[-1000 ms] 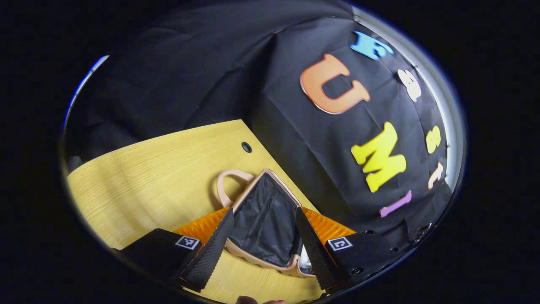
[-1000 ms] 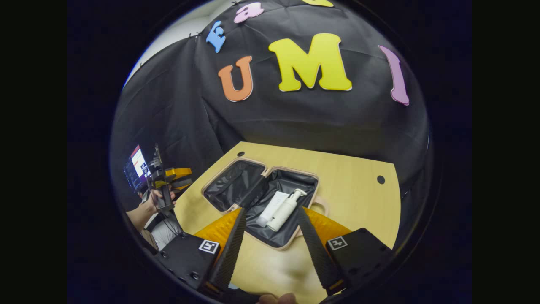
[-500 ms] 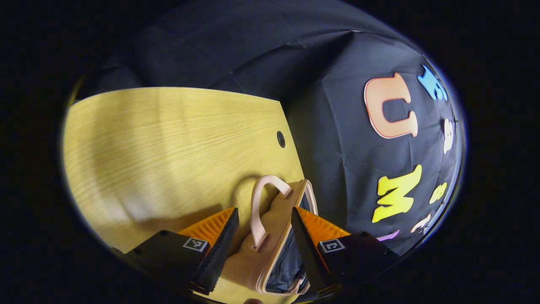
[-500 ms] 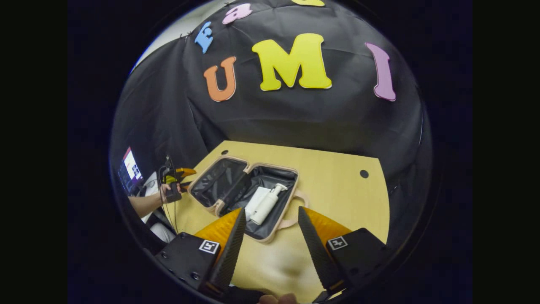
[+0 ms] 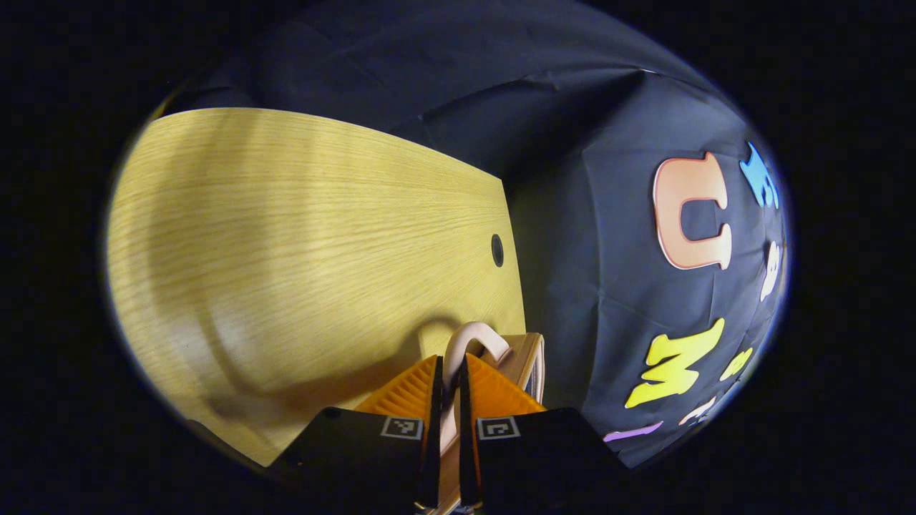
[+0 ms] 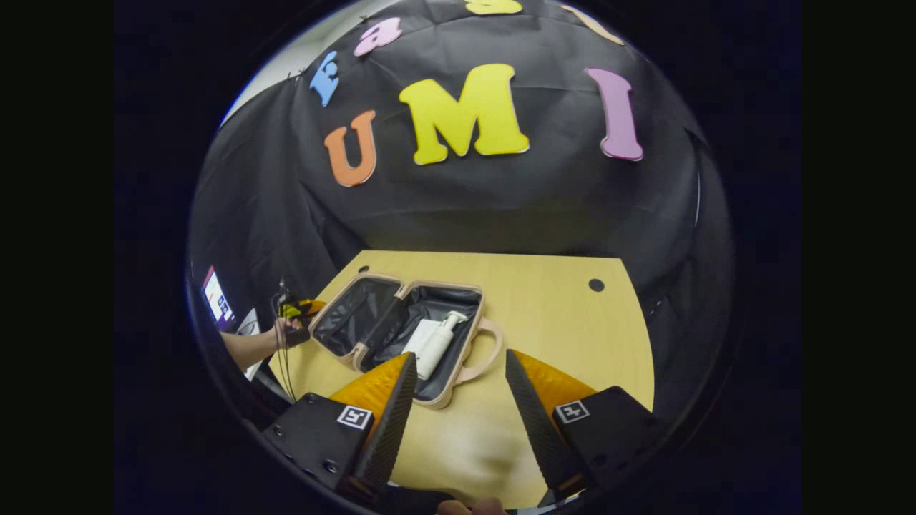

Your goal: First open the suitcase, pack the skin care products into it, and then close the suitcase.

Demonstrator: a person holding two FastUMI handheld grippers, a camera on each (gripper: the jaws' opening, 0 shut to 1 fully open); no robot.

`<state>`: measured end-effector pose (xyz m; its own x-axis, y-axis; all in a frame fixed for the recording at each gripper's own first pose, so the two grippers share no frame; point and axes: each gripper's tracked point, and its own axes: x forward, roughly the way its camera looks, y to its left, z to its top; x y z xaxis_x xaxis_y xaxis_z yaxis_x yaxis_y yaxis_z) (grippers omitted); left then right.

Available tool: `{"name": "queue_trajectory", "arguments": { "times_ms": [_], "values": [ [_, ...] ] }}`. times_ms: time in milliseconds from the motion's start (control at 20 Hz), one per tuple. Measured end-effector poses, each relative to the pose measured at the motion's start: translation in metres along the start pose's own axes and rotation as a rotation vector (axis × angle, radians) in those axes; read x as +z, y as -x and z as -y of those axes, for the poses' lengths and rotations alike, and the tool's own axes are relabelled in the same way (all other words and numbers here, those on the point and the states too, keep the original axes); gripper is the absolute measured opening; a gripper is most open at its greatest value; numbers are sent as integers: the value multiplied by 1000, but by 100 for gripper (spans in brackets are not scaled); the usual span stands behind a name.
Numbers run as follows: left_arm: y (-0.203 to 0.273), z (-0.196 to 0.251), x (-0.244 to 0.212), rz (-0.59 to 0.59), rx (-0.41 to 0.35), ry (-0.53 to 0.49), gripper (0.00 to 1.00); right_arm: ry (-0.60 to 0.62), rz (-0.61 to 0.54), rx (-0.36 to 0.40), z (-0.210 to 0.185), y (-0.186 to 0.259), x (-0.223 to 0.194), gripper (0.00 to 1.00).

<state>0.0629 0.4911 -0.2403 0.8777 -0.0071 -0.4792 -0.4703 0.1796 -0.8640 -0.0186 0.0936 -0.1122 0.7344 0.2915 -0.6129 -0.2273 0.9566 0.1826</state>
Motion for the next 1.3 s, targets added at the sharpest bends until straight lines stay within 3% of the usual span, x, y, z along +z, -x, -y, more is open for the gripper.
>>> {"name": "queue_trajectory", "arguments": {
  "times_ms": [50,100,300,400,450,550,950,1150,1300],
  "values": [
    [3,3,-1,3,5,-11,13,-13,20,-19,6,3,1,70],
    [6,6,-1,7,9,-33,10,-26,40,-35,12,7,3,75],
    [30,60,5,48,-34,-145,5,-30,135,-106,36,26,15,75],
    [45,94,-2,60,-55,-252,4,-14,191,-139,45,37,22,70],
    [53,111,-6,71,-63,-312,3,-9,222,-154,50,44,26,75],
    [69,151,-17,88,-93,-406,3,-8,278,-171,56,54,35,75],
    [116,286,-151,88,-233,-764,3,-40,376,-202,94,93,38,75],
    [112,315,-232,59,-295,-836,3,-47,396,-240,113,109,36,75],
    [109,319,-284,65,-299,-897,3,-56,399,-273,127,120,33,75]
  ]
}}
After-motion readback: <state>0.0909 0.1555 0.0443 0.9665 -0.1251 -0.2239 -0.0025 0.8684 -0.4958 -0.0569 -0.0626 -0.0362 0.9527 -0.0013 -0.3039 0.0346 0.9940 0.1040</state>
